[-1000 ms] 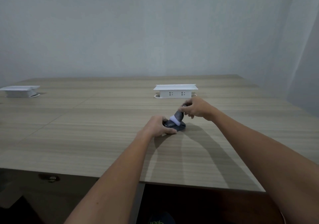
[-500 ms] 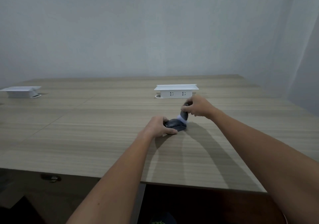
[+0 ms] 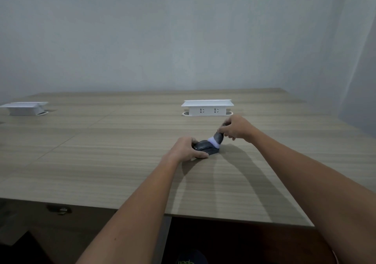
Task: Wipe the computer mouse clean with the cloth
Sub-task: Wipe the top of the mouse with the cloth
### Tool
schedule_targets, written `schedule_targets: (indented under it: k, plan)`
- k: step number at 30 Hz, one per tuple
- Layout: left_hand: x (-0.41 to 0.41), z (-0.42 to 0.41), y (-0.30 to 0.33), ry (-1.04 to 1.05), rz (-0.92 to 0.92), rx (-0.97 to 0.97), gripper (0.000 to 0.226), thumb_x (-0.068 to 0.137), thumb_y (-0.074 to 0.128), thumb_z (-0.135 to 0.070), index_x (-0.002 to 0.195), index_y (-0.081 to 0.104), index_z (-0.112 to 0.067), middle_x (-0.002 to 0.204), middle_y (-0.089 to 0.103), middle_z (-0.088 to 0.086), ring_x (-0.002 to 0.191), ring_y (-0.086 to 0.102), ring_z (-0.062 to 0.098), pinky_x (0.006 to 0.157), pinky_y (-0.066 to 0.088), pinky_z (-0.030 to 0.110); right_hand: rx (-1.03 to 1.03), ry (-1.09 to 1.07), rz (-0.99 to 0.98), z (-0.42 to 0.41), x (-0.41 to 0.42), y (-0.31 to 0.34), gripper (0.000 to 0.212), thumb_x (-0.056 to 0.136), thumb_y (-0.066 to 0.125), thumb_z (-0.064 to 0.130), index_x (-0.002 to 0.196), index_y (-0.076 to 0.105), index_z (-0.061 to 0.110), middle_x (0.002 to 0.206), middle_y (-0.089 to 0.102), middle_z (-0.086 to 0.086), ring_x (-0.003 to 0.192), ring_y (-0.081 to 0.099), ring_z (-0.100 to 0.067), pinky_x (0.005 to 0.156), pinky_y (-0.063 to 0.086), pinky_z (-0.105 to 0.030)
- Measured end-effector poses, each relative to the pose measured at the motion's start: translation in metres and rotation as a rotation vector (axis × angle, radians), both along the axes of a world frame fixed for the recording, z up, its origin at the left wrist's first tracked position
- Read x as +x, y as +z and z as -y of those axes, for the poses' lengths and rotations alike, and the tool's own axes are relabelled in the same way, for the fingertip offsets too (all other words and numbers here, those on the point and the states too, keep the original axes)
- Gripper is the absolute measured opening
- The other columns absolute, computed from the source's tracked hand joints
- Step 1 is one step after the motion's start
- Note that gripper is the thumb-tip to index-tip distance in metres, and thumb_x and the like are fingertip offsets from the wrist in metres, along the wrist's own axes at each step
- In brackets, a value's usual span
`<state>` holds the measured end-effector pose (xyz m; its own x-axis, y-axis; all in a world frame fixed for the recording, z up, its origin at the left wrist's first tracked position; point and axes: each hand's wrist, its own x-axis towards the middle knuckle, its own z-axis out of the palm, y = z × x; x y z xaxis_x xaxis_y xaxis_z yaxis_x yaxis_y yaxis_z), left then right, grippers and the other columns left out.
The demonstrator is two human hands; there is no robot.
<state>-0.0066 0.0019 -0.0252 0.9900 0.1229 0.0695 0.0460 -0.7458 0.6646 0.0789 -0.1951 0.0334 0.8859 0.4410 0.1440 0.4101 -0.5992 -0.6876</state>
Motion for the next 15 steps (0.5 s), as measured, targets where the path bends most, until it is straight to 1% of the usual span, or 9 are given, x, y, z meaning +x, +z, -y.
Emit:
schedule_targets:
  k: [1,2,5,6,8,10,11,13,15]
  plan:
    - [-0.001,0.001,0.000,-0.001,0.003,0.003,0.042,0.066,0.088,-0.042,0.096,0.076,-0.015,0.086,0.077,0.004,0.072,0.065,0.014,0.060,0.044,0.023,-0.048,-0.045,0.055,0.001,0.002,-0.002,0.013,0.083,0.065,0.009,0.079,0.072,-0.001,0.068,0.064,-0.009,0.060,0.056,-0.019,0.046,0.042,-0.020]
    - [-0.001,0.001,0.001,-0.002,0.004,0.005,0.042,0.066,0.088,-0.041,0.096,0.076,-0.014,0.086,0.077,0.004,0.072,0.065,0.014,0.060,0.044,0.023,-0.050,-0.067,0.086,0.001,0.004,-0.003,0.014,0.082,0.065,0.009,0.080,0.073,-0.002,0.069,0.065,-0.010,0.062,0.057,-0.019,0.047,0.042,-0.021]
    - [-0.003,0.001,0.001,-0.002,0.001,0.002,0.041,0.067,0.087,-0.041,0.095,0.075,-0.014,0.086,0.077,0.007,0.068,0.063,0.014,0.058,0.045,0.024,0.152,0.031,0.025,0.005,-0.002,-0.005,0.017,0.086,0.068,0.014,0.087,0.073,-0.002,0.068,0.062,-0.007,0.054,0.053,-0.015,0.049,0.044,-0.023]
    - [-0.003,0.001,0.001,-0.002,-0.001,-0.002,0.040,0.067,0.087,-0.041,0.095,0.075,-0.014,0.087,0.077,0.007,0.068,0.062,0.014,0.058,0.044,0.023,0.184,0.072,-0.006,0.007,-0.004,-0.005,0.018,0.087,0.068,0.015,0.088,0.074,-0.002,0.067,0.062,-0.006,0.052,0.052,-0.013,0.049,0.044,-0.024]
    - [-0.005,0.002,0.002,0.001,0.000,-0.011,0.039,0.068,0.087,-0.039,0.095,0.075,-0.013,0.088,0.077,0.008,0.068,0.062,0.013,0.057,0.044,0.023,0.105,0.078,0.010,0.010,-0.006,-0.008,0.017,0.087,0.067,0.016,0.086,0.074,0.000,0.067,0.063,-0.005,0.051,0.053,-0.011,0.049,0.045,-0.023]
    - [-0.005,0.003,0.001,0.003,0.014,-0.027,0.040,0.069,0.087,-0.038,0.097,0.075,-0.013,0.089,0.077,0.009,0.070,0.065,0.018,0.059,0.046,0.026,-0.008,0.022,0.118,0.012,-0.004,-0.010,0.014,0.083,0.066,0.013,0.079,0.074,0.001,0.064,0.064,-0.001,0.052,0.054,-0.008,0.051,0.044,-0.024]
    - [-0.006,0.004,0.001,0.006,0.021,-0.025,0.042,0.068,0.087,-0.039,0.098,0.075,-0.013,0.090,0.077,0.009,0.074,0.068,0.022,0.060,0.048,0.027,-0.016,-0.001,0.165,0.013,-0.003,-0.010,0.014,0.081,0.066,0.012,0.077,0.074,0.001,0.062,0.064,0.001,0.053,0.053,-0.006,0.054,0.043,-0.024]
    - [-0.005,0.006,0.000,0.014,0.039,0.004,0.052,0.068,0.086,-0.043,0.106,0.072,-0.011,0.093,0.077,0.010,0.082,0.071,0.027,0.061,0.047,0.027,0.097,0.013,0.144,0.017,-0.005,-0.008,0.014,0.082,0.068,0.015,0.081,0.076,0.003,0.065,0.063,0.001,0.052,0.052,-0.007,0.054,0.043,-0.024]
    - [-0.006,0.008,0.000,0.024,0.054,0.031,0.074,0.070,0.083,-0.049,0.128,0.061,-0.010,0.102,0.073,0.010,0.082,0.069,0.022,0.062,0.045,0.022,0.192,0.083,0.061,0.023,-0.008,-0.006,0.016,0.086,0.069,0.019,0.087,0.076,0.005,0.067,0.062,-0.003,0.051,0.052,-0.010,0.050,0.044,-0.025]
